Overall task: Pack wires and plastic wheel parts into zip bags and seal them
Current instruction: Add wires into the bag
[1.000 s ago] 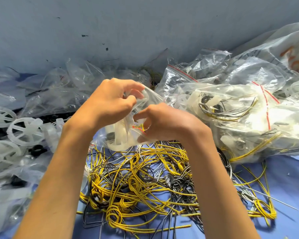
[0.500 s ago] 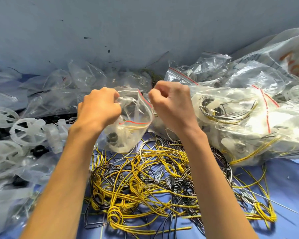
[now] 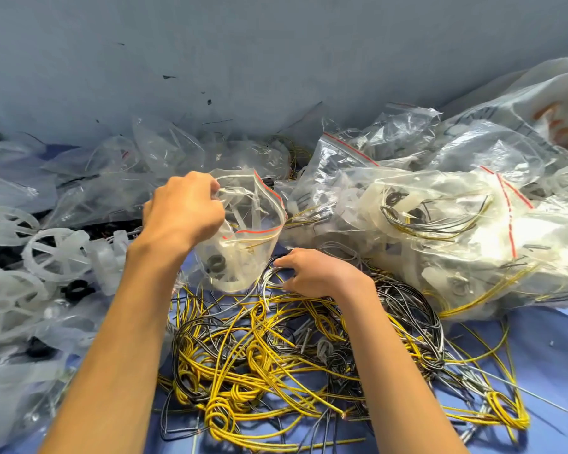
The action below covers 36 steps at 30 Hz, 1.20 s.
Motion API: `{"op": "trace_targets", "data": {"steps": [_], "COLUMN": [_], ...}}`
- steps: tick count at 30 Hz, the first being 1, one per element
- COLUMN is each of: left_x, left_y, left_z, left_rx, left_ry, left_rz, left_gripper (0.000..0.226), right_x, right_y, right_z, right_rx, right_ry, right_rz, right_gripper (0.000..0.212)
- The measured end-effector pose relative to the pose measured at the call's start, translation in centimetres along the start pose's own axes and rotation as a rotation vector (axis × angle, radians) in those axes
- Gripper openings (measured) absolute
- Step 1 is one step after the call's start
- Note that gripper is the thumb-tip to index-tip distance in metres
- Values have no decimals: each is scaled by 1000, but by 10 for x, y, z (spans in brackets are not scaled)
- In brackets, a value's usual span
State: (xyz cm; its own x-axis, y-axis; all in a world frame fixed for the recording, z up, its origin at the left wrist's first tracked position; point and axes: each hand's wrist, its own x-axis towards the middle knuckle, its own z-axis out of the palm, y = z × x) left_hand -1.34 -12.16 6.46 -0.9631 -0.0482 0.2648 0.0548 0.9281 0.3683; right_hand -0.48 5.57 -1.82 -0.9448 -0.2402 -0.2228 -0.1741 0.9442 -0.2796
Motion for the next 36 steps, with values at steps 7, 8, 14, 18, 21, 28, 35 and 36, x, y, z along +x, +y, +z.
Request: {"op": "trace_targets", "data": {"steps": [7,8,14,18,21,28,35,36], "left_x": [1,1,2,3,4,-2,-12,-14], "left_y": [-2,-3,-4,-5,-4,2,19,21], "left_z": [1,1,1,-1,-3,-13,-18,-19], "left_rx": [7,8,-9,-34,-71,-304,-481,-483], "left_ry": [9,8,3,16,31,-1,-337,-397], "left_rz": [26,28,33,34,36,206,411,436], "left_gripper": [37,37,41,40,37,29,18,25], "right_x": [0,-1,-11,-28,-43,-73,-87,-85], "right_y": [-4,-5,-16,-18,-20,-19,-9,-8], "right_z": [6,7,-3,-34,-58,-87,-92,-90], "right_rx": [21,22,-10,153,337,726,1091,1133], "right_ry": [155,205,329,502,647,598,452,467], "right_rz": [151,182,179,129,41,-117,-223,-221], "right_gripper": [31,33,29,11,10,17,17,16]}}
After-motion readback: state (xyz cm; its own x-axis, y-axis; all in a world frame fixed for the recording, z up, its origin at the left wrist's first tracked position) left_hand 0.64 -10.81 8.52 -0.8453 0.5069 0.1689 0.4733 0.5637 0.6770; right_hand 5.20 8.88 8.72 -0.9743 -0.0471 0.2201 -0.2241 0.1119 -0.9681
